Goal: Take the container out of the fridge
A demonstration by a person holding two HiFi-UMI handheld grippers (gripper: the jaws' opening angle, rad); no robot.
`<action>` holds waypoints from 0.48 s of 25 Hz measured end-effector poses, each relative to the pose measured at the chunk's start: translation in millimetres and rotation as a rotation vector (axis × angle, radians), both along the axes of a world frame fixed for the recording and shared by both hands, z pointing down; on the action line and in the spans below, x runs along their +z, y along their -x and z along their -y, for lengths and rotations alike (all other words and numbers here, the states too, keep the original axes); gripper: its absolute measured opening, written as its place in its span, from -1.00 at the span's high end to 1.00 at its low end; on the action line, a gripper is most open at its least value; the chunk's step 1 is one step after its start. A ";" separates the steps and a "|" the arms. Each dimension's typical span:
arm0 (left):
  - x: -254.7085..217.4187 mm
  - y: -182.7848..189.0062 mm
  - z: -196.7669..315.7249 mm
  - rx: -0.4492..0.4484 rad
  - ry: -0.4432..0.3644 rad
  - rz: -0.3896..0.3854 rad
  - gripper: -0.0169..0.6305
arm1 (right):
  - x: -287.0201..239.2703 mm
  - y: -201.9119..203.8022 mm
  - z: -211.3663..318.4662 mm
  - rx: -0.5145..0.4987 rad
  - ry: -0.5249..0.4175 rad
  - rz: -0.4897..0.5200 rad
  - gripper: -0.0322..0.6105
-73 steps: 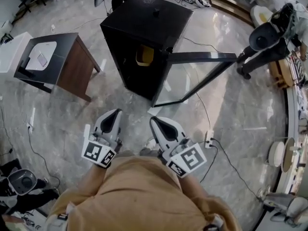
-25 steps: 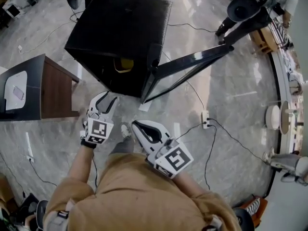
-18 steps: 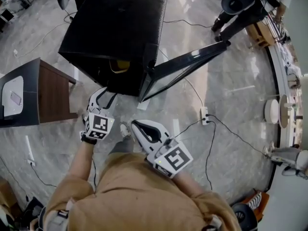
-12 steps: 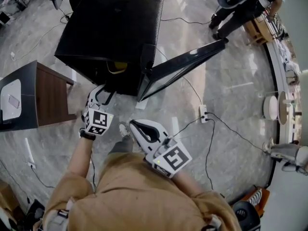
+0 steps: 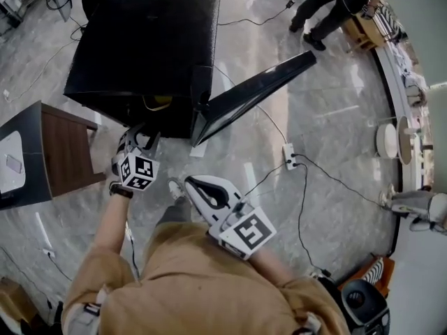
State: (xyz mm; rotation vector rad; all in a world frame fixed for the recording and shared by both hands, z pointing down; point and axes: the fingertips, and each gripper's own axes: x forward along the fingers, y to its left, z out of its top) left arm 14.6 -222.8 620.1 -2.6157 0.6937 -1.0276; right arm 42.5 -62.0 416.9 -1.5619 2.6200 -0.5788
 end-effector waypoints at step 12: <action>36.8 -17.3 37.8 0.027 -0.029 0.099 0.49 | 2.9 -4.0 6.0 0.036 0.011 -0.029 0.90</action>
